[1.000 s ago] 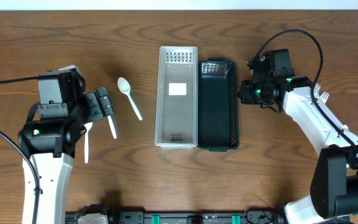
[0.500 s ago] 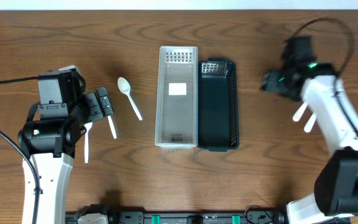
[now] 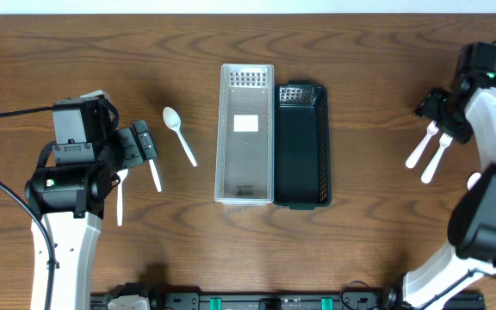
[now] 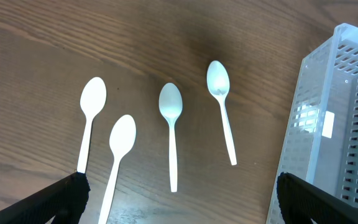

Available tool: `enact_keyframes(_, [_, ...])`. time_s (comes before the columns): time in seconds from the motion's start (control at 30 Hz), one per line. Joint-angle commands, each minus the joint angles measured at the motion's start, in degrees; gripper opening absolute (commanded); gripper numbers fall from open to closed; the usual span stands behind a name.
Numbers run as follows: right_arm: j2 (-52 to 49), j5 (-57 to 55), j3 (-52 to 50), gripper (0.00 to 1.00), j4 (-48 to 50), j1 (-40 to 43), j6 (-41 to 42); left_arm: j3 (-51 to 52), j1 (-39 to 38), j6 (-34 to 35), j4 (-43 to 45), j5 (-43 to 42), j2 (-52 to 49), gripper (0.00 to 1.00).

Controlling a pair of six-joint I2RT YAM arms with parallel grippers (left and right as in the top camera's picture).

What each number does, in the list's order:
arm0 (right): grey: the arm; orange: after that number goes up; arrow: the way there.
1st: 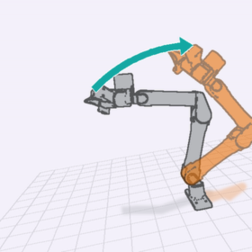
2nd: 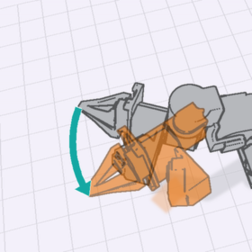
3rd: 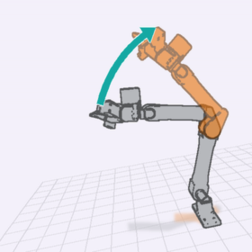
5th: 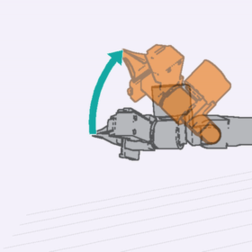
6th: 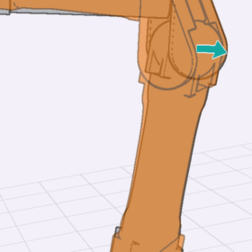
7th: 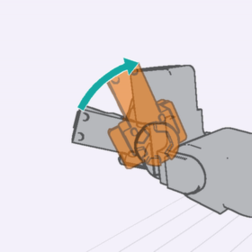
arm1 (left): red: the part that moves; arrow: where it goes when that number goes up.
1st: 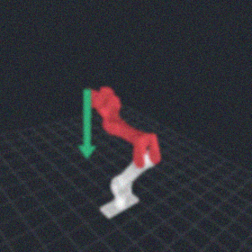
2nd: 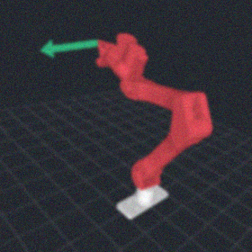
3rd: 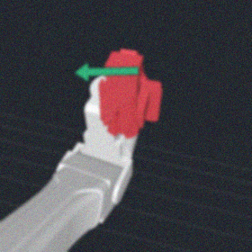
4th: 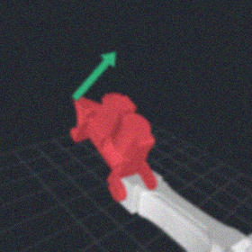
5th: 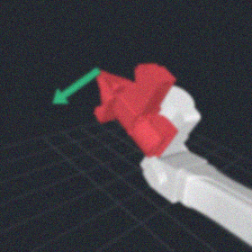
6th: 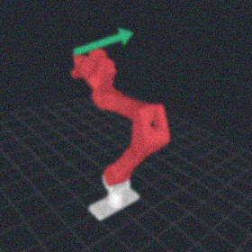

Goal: Pack container
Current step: 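Grasp a white fork on the right with the right gripper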

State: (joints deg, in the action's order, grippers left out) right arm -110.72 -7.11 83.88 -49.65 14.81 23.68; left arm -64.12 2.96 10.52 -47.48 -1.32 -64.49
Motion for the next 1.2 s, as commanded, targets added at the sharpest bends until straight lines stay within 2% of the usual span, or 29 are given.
enact_keyframes(0.0, [-2.36,0.74,0.13,0.79,0.83,0.17,-1.66,-0.9,0.17,0.52,-0.07,0.22,0.13,0.98])
enact_keyframes(0.47, [-12.22,3.56,0.13,0.86,3.19,0.17,-4.11,-0.9,0.17,0.52,-0.09,0.24,0.13,0.98])
enact_keyframes(0.6, [-12.46,4.61,0.11,0.84,3.63,0.17,-4.68,-0.9,0.17,0.52,-0.11,0.24,0.13,0.98])
enact_keyframes(0.67, [-12.46,4.61,0.11,0.75,3.39,0.17,-4.68,-0.9,0.17,0.52,-0.15,0.24,0.13,0.98])
enact_keyframes(0.8, [-12.46,4.61,0.11,0.51,2.21,0.17,-4.63,-0.9,0.17,0.52,-0.26,0.24,0.13,0.98])
enact_keyframes(0.9, [-12.46,4.59,0.11,0.49,2.12,0.17,-4.66,-0.9,0.17,0.52,-0.26,0.24,0.13,0.98])
enact_keyframes(1.0, [-12.46,4.59,0.11,0.43,2.05,0.17,-4.66,-0.9,0.17,0.52,-0.28,0.24,0.13,0.98])
enact_keyframes(1.07, [-12.46,4.59,0.11,0.31,2.08,0.17,-4.66,-0.9,0.17,0.52,-0.31,0.24,0.13,0.98])
enact_keyframes(1.17, [-12.46,4.59,0.11,0.21,2.08,0.17,-4.66,-0.9,0.17,0.52,-0.48,0.24,0.13,0.98])
